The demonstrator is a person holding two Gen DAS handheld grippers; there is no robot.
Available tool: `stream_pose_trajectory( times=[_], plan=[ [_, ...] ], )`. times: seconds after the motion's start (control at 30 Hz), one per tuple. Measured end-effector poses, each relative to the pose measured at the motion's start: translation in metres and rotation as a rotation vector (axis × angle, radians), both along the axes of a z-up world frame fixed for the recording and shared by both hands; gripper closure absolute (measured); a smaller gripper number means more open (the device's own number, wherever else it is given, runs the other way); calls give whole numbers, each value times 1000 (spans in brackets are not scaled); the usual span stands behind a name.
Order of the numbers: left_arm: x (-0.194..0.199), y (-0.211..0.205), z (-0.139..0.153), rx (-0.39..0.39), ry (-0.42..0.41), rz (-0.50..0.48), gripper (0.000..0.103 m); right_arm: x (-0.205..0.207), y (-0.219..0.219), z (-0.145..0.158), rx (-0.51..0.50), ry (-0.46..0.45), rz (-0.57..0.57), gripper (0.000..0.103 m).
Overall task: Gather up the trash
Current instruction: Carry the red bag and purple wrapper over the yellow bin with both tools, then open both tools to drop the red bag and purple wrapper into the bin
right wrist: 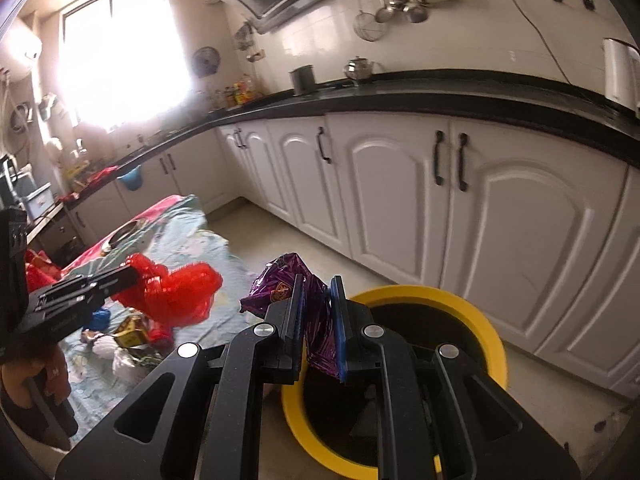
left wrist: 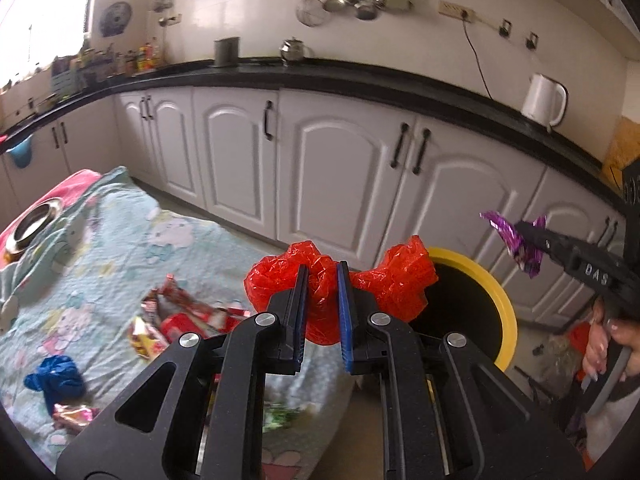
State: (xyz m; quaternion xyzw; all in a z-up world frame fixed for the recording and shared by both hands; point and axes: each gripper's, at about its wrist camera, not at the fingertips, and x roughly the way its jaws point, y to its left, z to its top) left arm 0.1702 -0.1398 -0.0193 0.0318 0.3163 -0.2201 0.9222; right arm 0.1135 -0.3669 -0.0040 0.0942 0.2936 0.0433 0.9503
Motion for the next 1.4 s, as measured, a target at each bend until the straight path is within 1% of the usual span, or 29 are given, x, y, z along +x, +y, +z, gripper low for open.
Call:
stream_pose_trajectory(
  times=[0.17,0.53,0.8,0.93,1.03,1.1,1.2,1.23,1.27,1.3,1.4],
  plan=[
    [0,-23,-17,37,31,-45,94,0,-12,-7,-16,21,-41,91],
    [-1,-74,-48,119,69,-147,94,6,-26,-30,-12,92,-66,91],
    [1,-97,-72,145,117,-192,94,13,-39,-53,15,155,-83,90],
    [5,-105,-81,143,147,-203,94,16,-47,-65,43,188,-101,90],
    [8,-109,-84,138,154,-214,92,18,-53,-73,68,207,-108,89],
    [10,-111,-86,133,163,-218,91,20,-55,-77,79,220,-116,86],
    [14,-114,-89,132,175,-218,90,19,-58,-79,85,221,-128,86],
    [14,-114,-89,130,177,-217,88,18,-59,-80,84,220,-133,86],
    [14,-114,-89,125,179,-212,84,19,-61,-80,84,220,-137,84],
    [15,-114,-89,123,181,-209,81,19,-62,-81,88,220,-142,80],
    [16,-111,-89,112,188,-202,70,18,-64,-82,88,221,-153,77]
  ],
)
